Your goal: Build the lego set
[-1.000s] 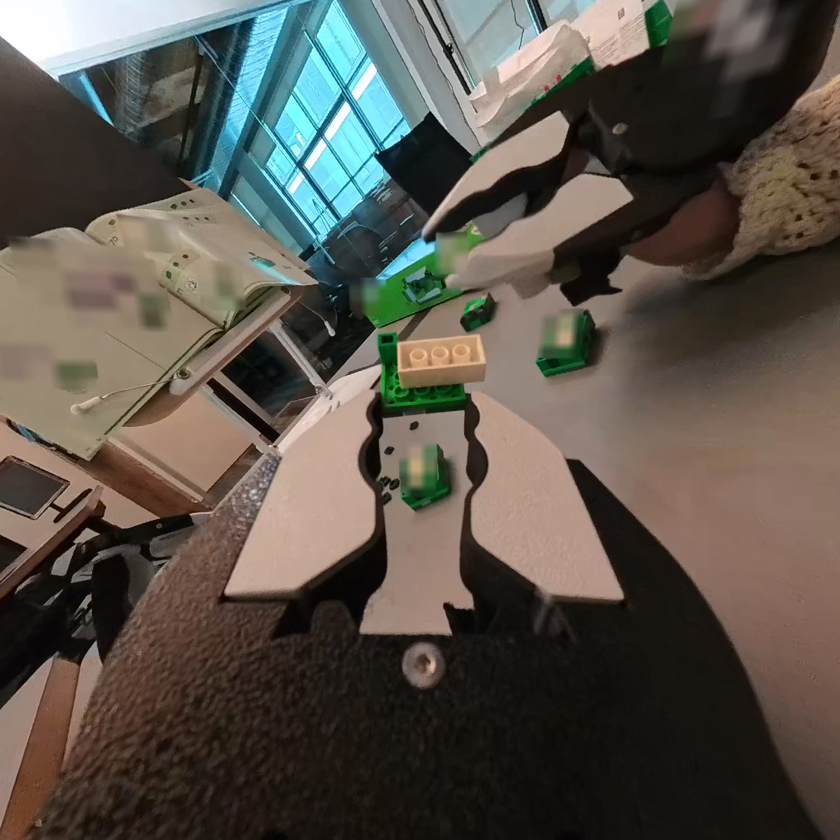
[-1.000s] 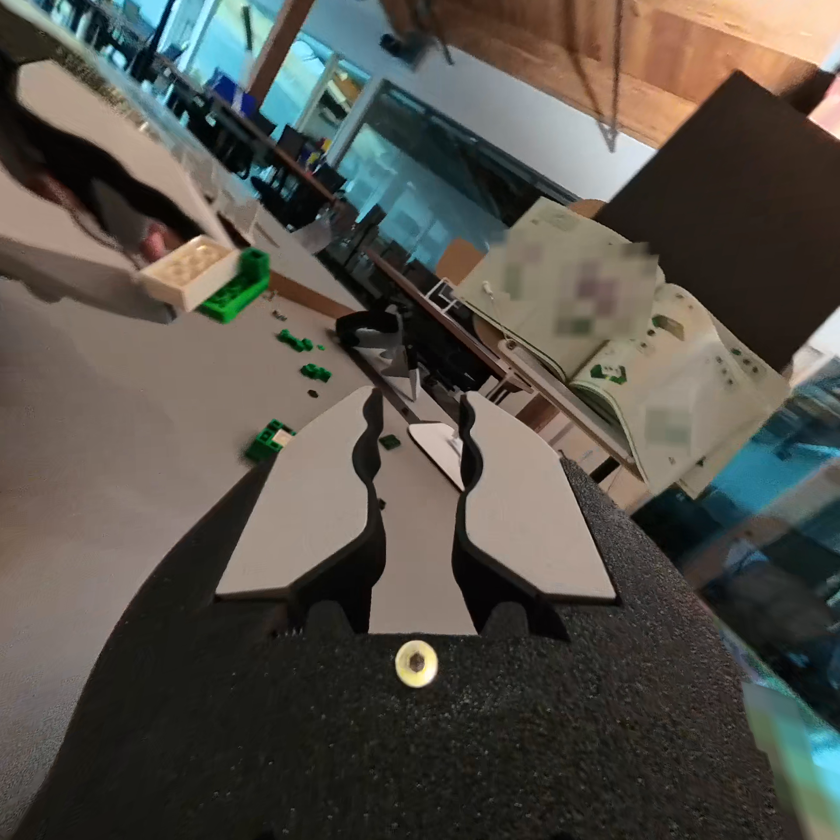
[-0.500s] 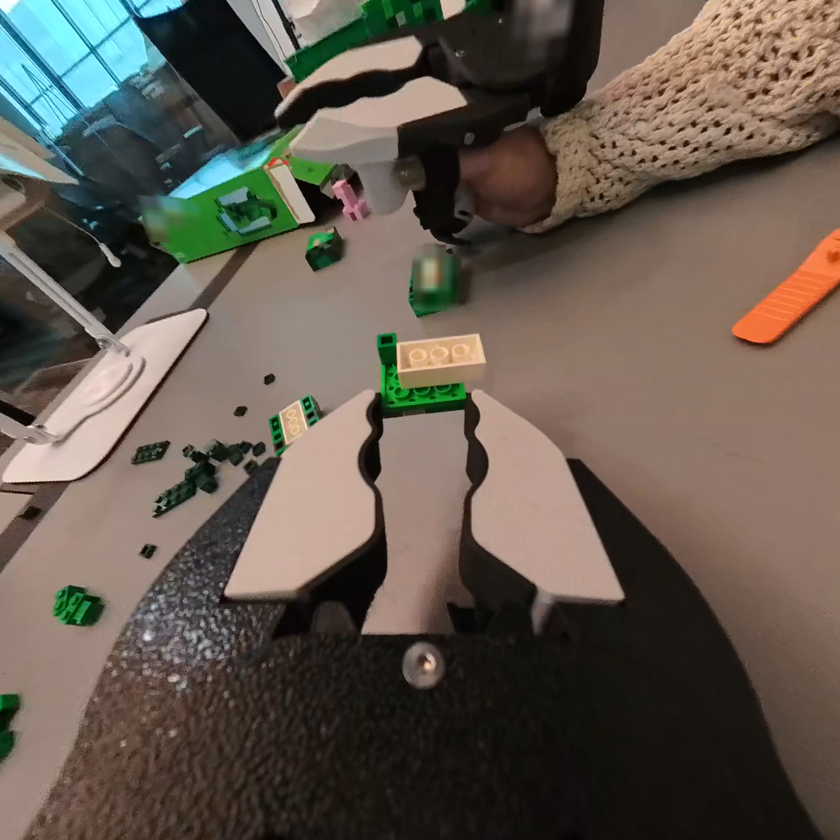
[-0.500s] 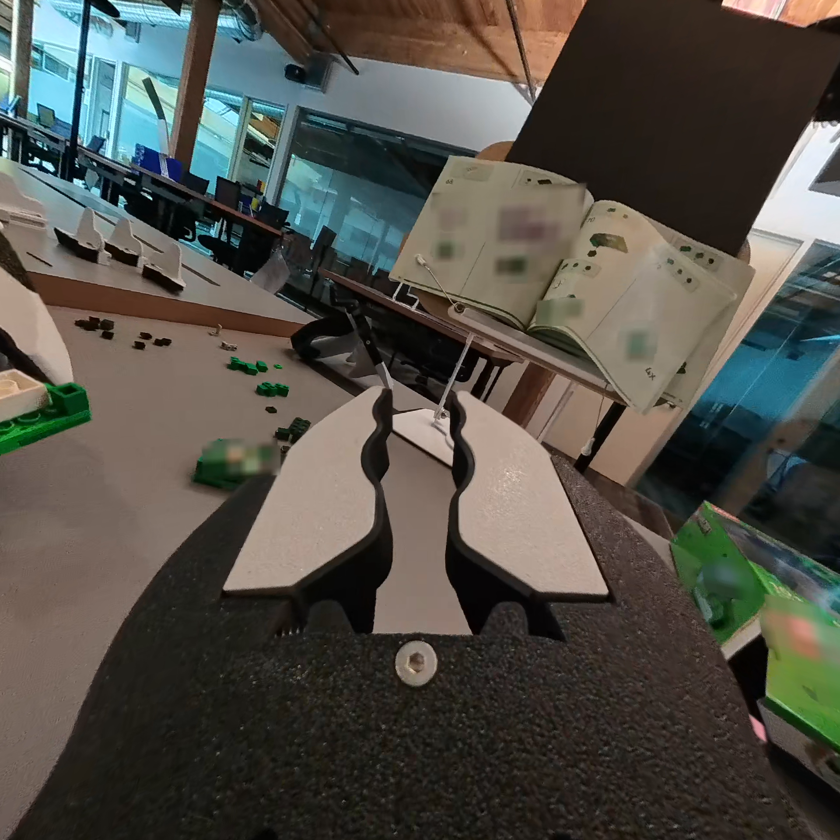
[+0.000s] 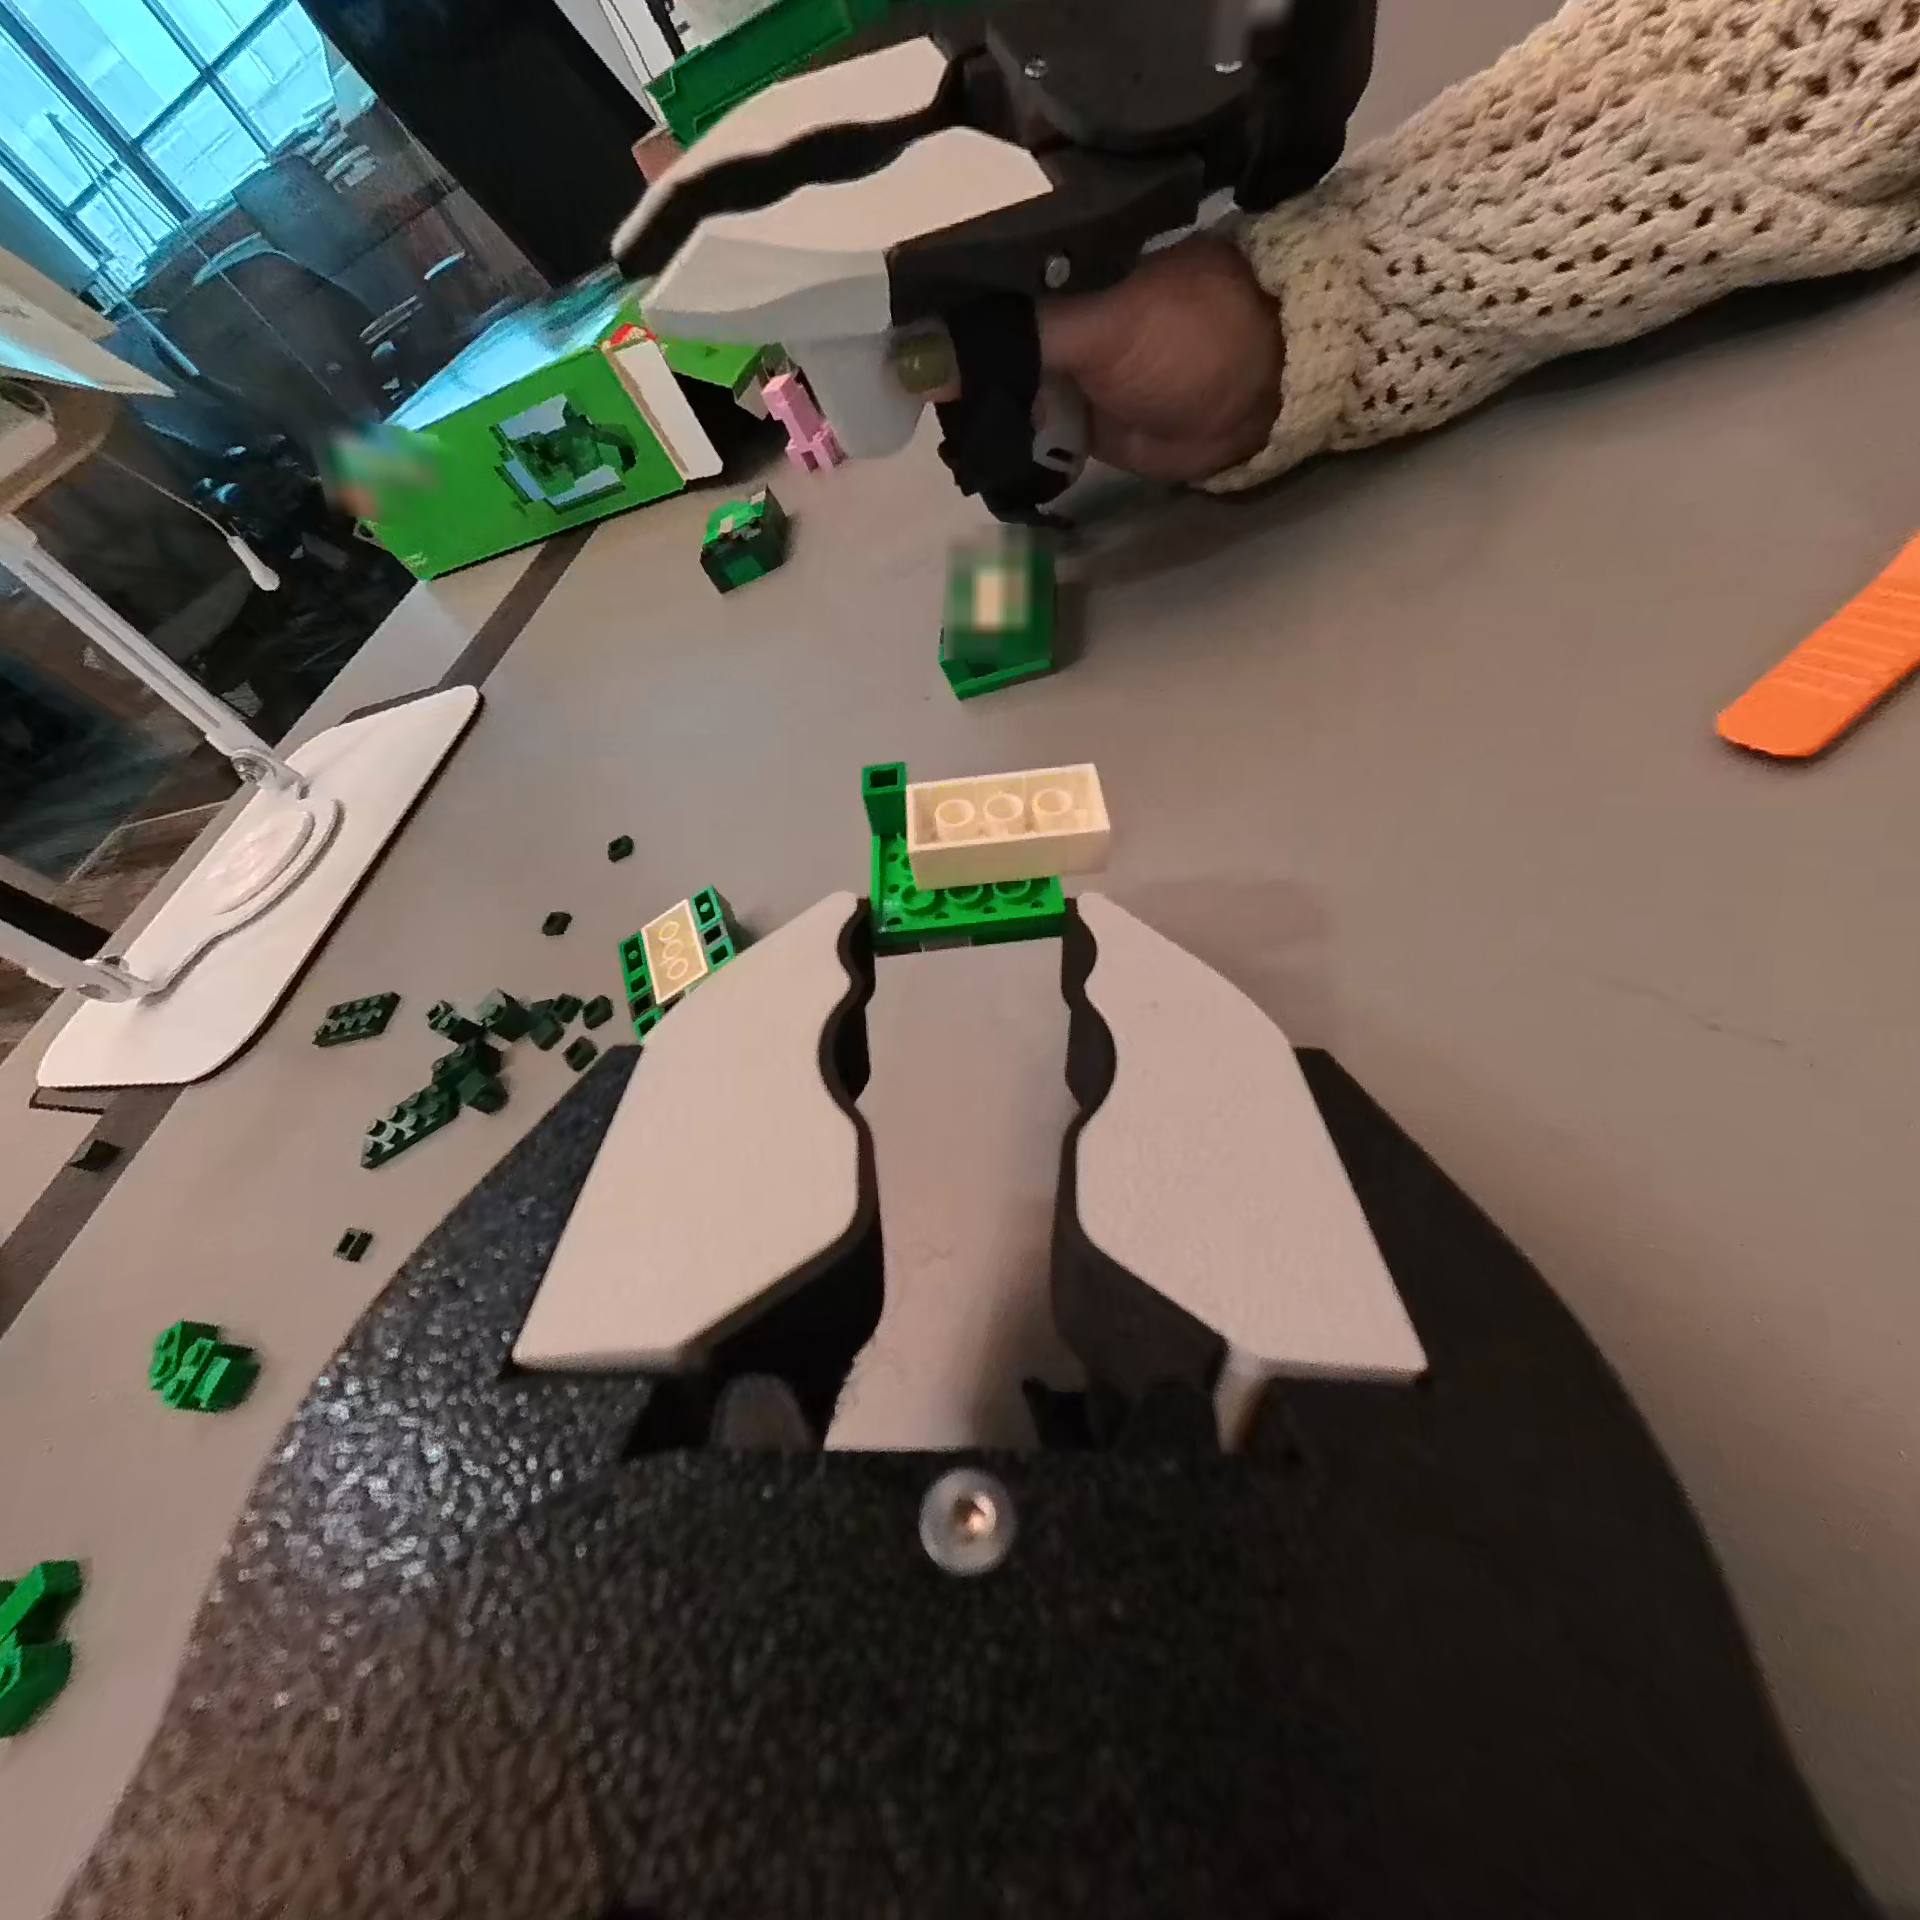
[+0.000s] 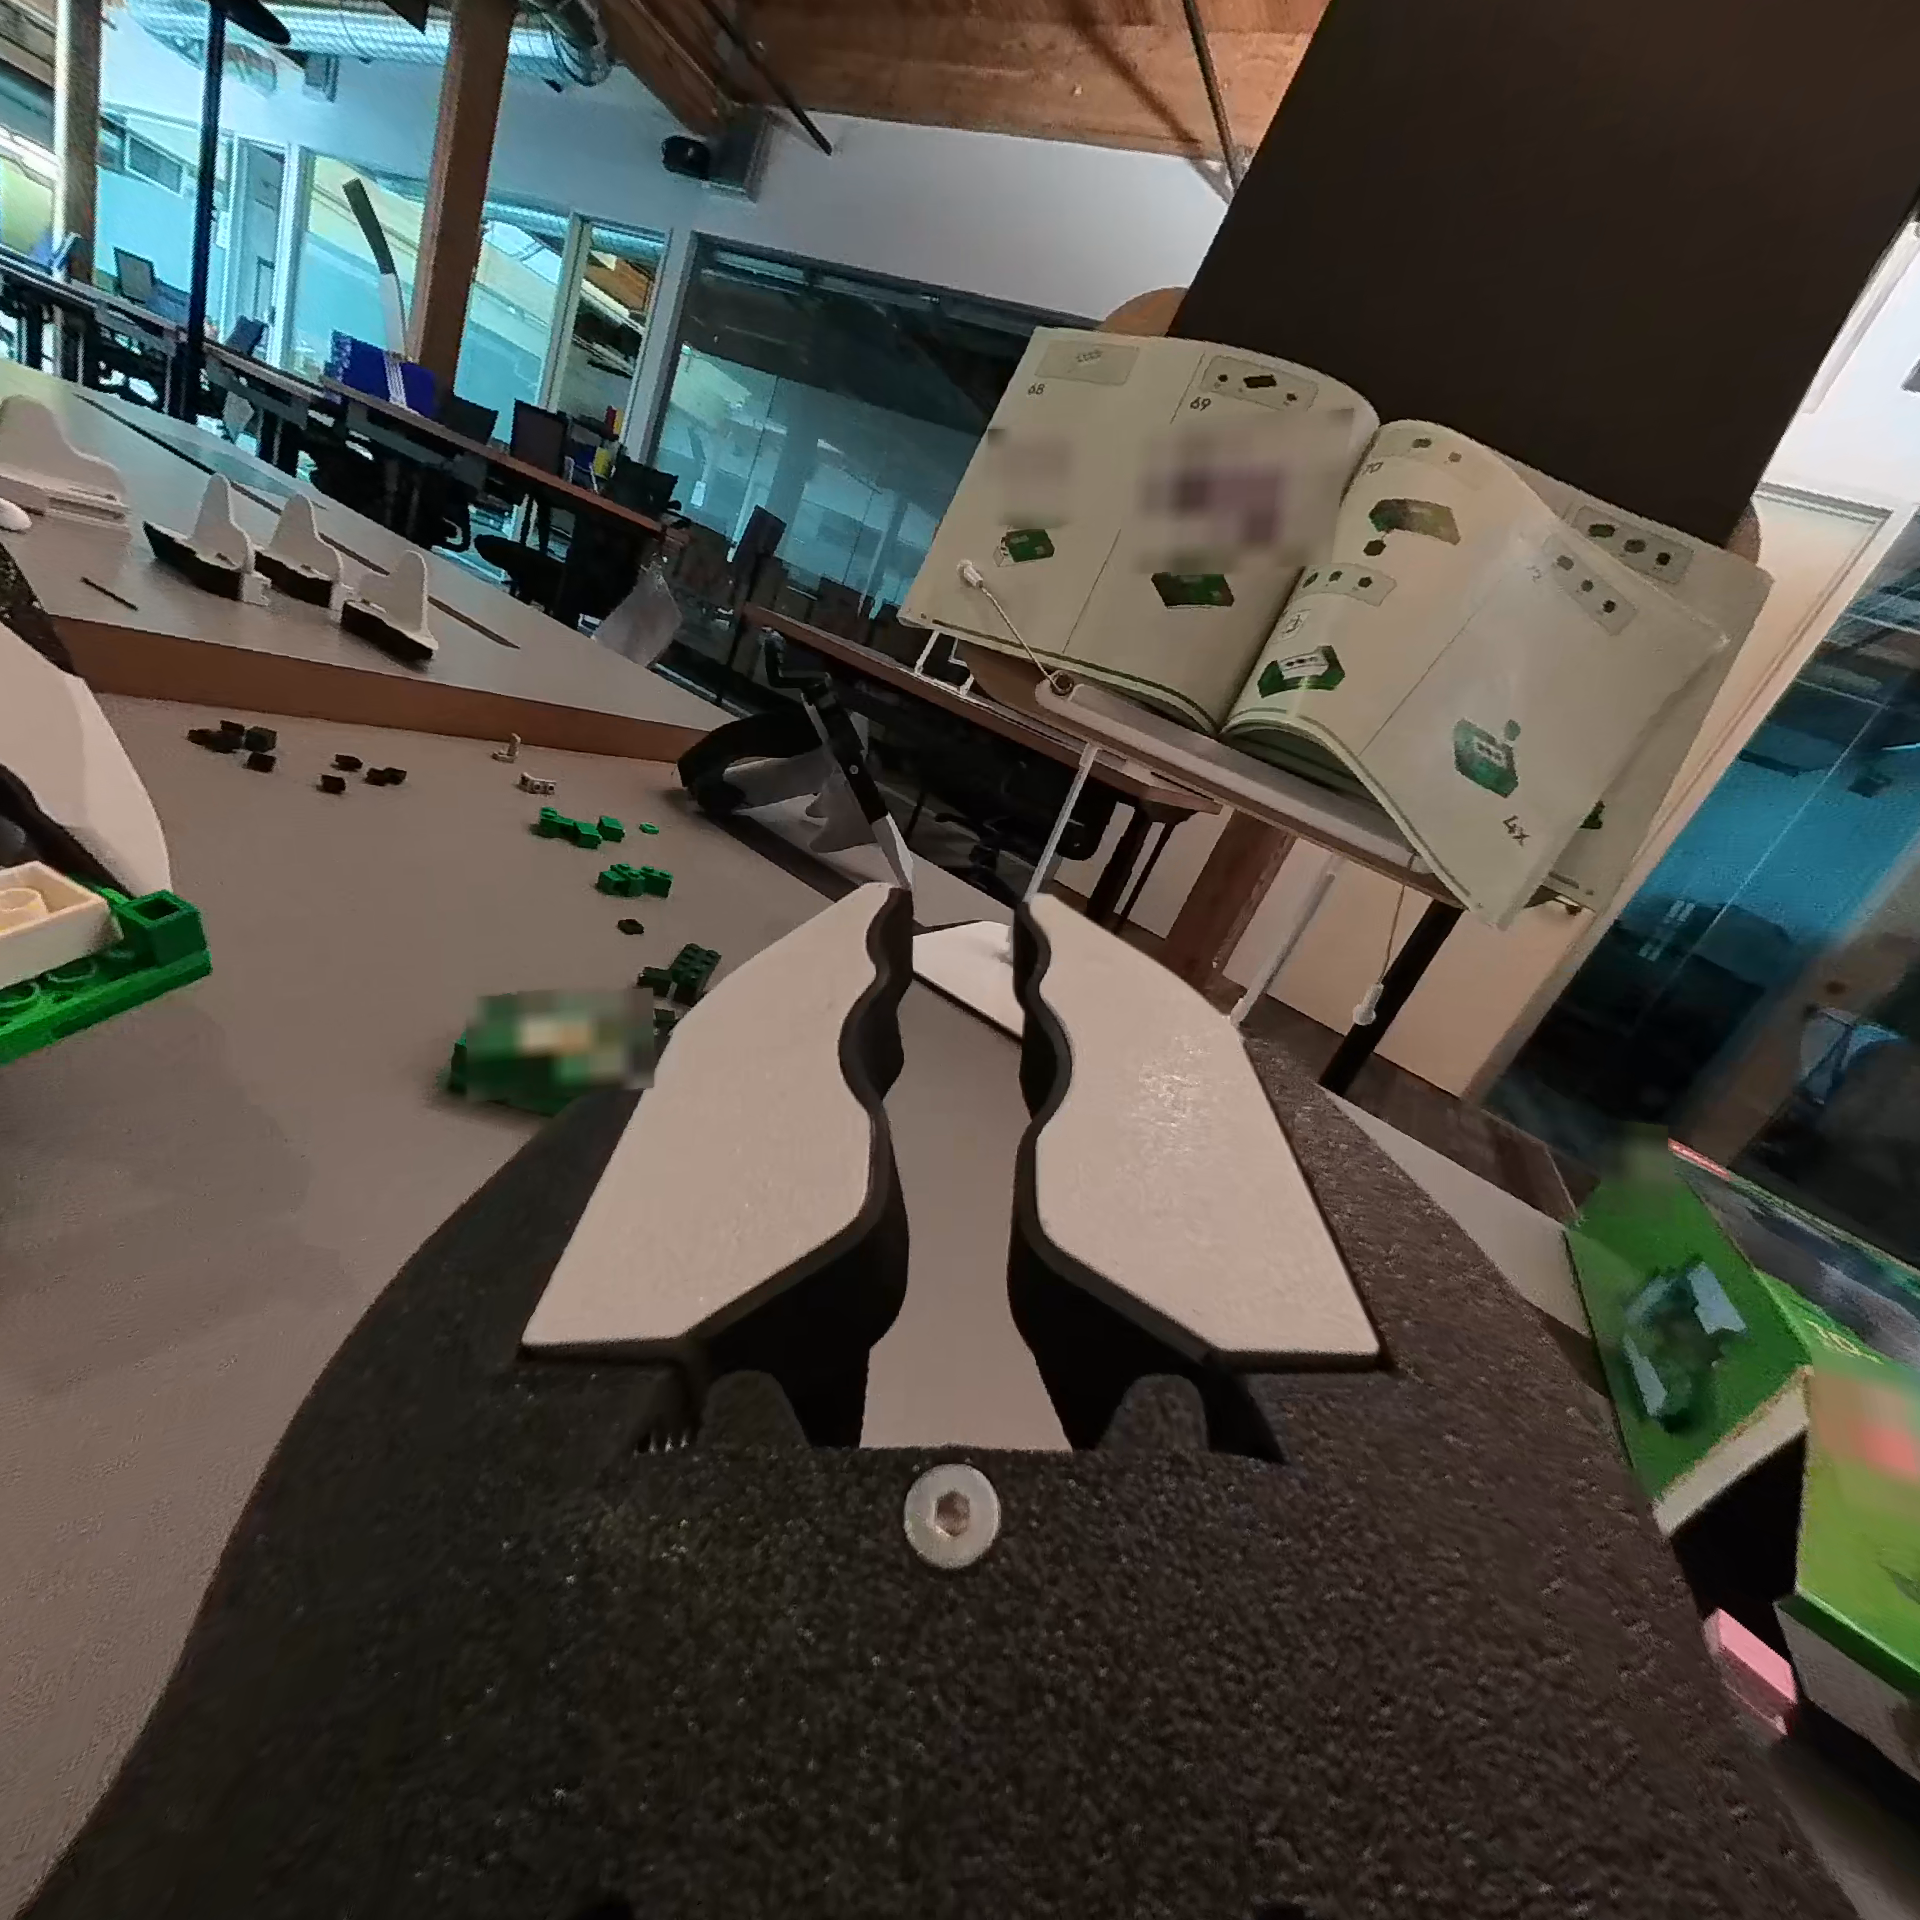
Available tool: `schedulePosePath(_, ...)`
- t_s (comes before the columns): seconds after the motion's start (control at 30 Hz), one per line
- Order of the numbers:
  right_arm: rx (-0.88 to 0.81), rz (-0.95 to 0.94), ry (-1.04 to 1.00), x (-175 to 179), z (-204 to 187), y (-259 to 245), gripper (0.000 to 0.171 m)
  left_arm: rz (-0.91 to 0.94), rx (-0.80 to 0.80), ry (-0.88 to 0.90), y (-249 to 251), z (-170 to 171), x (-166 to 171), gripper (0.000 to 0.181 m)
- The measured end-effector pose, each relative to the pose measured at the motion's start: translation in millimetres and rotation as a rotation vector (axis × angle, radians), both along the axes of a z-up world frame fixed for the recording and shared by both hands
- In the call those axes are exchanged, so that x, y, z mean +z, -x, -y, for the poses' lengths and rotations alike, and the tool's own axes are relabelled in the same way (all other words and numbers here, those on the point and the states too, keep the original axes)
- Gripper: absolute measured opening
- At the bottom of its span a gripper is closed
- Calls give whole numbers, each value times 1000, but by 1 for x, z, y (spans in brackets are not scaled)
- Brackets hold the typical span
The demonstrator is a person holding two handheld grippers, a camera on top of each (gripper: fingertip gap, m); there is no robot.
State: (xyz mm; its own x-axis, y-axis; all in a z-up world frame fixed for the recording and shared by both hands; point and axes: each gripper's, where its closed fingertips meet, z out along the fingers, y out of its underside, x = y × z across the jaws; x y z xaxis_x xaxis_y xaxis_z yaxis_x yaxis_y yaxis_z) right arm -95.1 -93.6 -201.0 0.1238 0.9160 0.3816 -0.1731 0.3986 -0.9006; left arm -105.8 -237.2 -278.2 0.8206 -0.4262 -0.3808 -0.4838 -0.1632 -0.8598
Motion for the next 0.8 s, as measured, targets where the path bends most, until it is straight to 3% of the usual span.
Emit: schedulePosePath(0.8,10,14,-39,-3,6,1,9,14,-2,-2,1,2,1,34)
